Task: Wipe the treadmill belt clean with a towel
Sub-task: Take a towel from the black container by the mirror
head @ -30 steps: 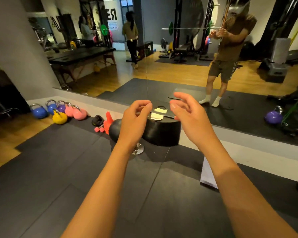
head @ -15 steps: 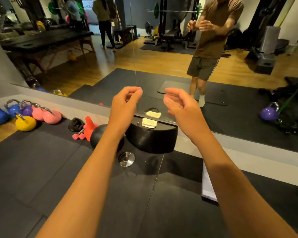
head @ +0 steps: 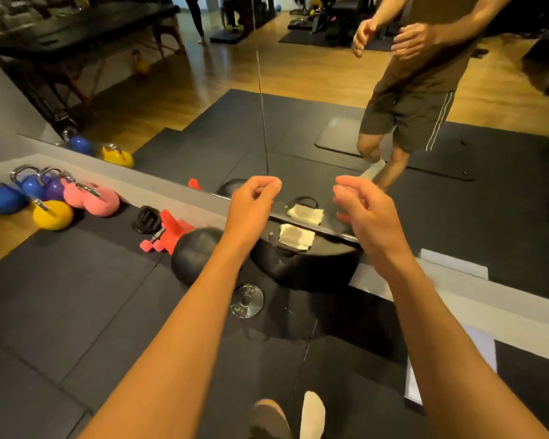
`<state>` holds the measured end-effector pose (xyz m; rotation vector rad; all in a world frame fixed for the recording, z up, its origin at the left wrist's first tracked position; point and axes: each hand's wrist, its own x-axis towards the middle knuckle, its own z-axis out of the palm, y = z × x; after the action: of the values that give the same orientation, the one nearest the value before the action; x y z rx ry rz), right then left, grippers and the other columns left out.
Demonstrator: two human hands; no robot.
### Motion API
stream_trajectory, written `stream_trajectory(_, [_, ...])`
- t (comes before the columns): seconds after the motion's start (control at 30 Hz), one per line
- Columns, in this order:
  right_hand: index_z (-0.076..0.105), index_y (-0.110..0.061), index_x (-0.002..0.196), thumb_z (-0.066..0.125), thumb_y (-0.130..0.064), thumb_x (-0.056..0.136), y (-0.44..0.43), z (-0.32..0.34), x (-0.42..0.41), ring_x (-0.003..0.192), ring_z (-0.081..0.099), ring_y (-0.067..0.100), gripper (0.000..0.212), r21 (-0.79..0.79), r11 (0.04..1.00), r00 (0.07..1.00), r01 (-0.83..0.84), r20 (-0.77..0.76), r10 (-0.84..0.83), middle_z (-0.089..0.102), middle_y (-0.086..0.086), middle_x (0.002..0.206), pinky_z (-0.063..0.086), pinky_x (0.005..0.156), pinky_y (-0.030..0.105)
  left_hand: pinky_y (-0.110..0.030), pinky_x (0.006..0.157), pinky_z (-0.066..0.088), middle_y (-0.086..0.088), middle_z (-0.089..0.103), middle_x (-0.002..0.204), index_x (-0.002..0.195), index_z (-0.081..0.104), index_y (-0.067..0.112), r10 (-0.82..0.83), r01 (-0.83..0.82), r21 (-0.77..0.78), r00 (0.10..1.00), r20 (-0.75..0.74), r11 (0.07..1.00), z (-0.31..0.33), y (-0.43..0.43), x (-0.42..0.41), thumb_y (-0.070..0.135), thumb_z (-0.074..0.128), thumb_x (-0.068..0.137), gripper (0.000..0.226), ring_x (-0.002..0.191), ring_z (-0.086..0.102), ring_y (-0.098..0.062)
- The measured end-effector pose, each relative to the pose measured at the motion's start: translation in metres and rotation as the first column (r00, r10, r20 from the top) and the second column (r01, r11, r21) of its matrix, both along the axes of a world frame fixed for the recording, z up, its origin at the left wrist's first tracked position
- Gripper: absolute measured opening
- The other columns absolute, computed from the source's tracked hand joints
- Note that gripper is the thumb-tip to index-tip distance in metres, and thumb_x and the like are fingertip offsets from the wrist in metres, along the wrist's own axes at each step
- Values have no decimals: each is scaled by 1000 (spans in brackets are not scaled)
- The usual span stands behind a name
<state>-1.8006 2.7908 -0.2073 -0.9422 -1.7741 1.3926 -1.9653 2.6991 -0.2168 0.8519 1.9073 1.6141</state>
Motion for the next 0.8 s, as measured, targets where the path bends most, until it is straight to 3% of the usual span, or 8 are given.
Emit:
stream_trajectory(0.2, [60, -18, 123, 52, -28, 99, 66, -67, -70, 111, 60, 16, 27, -213, 976, 995, 40, 100, -19, 64, 3, 120, 53, 96, 41, -38, 81, 49, 5, 72, 87, 77, 68, 35, 102, -83, -208, 991, 83, 975, -78, 71, -70, 44, 58, 75, 15, 83, 64, -16])
stream_trajectory(0.3, [61, -20, 121, 51, -27, 99, 94, -102, -99, 106, 62, 13, 24, -328, 937, 986, 117, 148, -71, 65, 0, 114, 53, 93, 36, -43, 88, 51, 2, 71, 89, 81, 66, 32, 58, -17, -293, 990, 130, 956, -125, 103, -96, 36, 56, 88, 12, 86, 64, -17])
stream_trajectory(0.47, [60, -21, 122, 52, -29, 99, 140, -179, -147, 106, 63, 14, 26, -462, 863, 964, 205, 246, -97, 65, -1, 115, 54, 90, 32, -37, 78, 51, -1, 70, 85, 77, 64, 30, 67, 25, -399, 975, 213, 916, -198, 153, -144, 34, 56, 88, 14, 79, 62, -17])
stream_trajectory(0.6, [61, -20, 119, 49, -25, 99, 171, -246, -170, 102, 63, 16, 23, -520, 819, 933, 243, 357, -49, 64, 2, 114, 53, 84, 30, -41, 74, 50, -8, 65, 80, 71, 62, 23, 126, 65, -521, 938, 322, 851, -268, 188, -164, 33, 58, 85, 18, 72, 57, -23])
stream_trajectory(0.67, [59, -19, 120, 50, -23, 98, 186, -283, -180, 100, 63, 18, 24, -535, 801, 915, 270, 401, -40, 64, 4, 113, 52, 80, 30, -42, 68, 45, -12, 62, 76, 66, 60, 16, 125, 90, -545, 930, 346, 834, -314, 201, -172, 43, 59, 72, 28, 71, 54, -28])
stream_trajectory(0.73, [54, -16, 126, 52, -23, 97, 199, -320, -190, 95, 64, 20, 30, -547, 792, 894, 272, 448, 3, 64, 7, 110, 52, 78, 34, -45, 66, 43, -16, 57, 73, 70, 59, 6, 107, 98, -572, 944, 313, 815, -353, 212, -176, 45, 53, 67, 40, 68, 51, -30])
stream_trajectory(0.8, [53, -18, 127, 54, -26, 96, 210, -355, -194, 97, 63, 21, 33, -537, 804, 851, 257, 519, 75, 62, 7, 114, 55, 86, 39, -48, 70, 49, -12, 55, 70, 73, 59, 11, 53, 130, -586, 957, 284, 800, -378, 226, -174, 39, 51, 74, 29, 66, 52, -25])
